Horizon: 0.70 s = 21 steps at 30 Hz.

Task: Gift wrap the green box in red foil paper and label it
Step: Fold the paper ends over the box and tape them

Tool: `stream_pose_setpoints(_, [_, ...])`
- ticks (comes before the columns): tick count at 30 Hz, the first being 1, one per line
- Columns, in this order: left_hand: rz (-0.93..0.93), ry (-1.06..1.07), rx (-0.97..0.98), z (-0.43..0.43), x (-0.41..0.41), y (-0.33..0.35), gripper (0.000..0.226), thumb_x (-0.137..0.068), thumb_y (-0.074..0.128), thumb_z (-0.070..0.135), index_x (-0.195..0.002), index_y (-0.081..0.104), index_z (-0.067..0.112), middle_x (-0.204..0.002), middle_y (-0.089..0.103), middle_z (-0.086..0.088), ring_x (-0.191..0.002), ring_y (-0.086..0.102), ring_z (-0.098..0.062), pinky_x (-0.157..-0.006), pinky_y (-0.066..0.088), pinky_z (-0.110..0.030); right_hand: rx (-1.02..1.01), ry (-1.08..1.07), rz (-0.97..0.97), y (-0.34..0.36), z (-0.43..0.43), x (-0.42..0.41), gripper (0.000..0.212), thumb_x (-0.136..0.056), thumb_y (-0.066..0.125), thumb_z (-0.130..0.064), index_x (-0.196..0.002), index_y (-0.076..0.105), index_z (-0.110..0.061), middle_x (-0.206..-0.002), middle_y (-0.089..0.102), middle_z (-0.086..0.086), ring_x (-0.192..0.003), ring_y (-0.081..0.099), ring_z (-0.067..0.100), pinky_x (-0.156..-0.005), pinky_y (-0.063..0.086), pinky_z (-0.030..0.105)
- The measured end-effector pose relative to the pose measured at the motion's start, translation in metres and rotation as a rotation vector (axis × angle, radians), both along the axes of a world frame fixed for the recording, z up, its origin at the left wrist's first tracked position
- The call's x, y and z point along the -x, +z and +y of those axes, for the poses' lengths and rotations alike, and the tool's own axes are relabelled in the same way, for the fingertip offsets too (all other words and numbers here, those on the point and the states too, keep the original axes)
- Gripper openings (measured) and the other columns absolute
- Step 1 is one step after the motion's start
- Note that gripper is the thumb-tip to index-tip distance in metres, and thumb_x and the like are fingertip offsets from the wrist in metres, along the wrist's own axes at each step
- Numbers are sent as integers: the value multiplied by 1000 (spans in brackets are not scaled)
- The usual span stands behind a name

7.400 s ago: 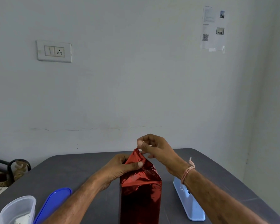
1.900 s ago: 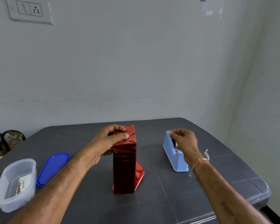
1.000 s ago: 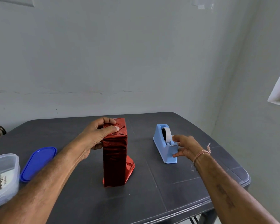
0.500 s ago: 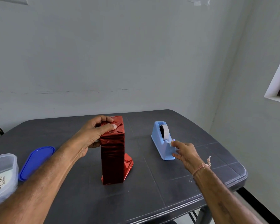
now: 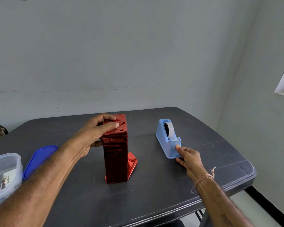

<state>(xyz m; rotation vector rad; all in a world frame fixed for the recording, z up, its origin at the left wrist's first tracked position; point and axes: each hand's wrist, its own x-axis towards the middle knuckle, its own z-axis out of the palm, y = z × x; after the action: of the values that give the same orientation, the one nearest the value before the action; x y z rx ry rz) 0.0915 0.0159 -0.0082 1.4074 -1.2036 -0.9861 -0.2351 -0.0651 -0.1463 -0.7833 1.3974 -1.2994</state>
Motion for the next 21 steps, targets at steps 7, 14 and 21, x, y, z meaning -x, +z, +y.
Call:
stream_pose_setpoints(7, [-4, -1, 2, -2, 0, -2, 23, -86, 78, 34, -108, 71, 35, -117, 68, 3, -86, 62, -10, -56, 47, -21, 45, -35, 19, -3, -3, -4, 16, -91, 76, -18, -85, 70, -4, -89, 70, 9, -86, 67, 19, -86, 59, 38])
stream_pose_setpoints(14, [-4, -6, 0, -1, -1, -1, 22, -86, 78, 32, -107, 71, 34, -117, 68, 3, -84, 61, -9, -54, 47, -21, 13, -108, 393, -19, 5, -3, 20, -91, 74, -21, -74, 76, -10, -76, 73, 7, -72, 63, 16, -82, 58, 39])
stream_pose_setpoints(21, [3, -20, 9, 1, -1, -1, 21, -84, 79, 34, -104, 71, 36, -117, 70, 3, -83, 61, -9, -59, 46, -24, 31, 184, 279, 25, 38, -11, 29, -101, 63, -28, -96, 68, 0, -94, 59, 10, -89, 59, 18, -86, 60, 44])
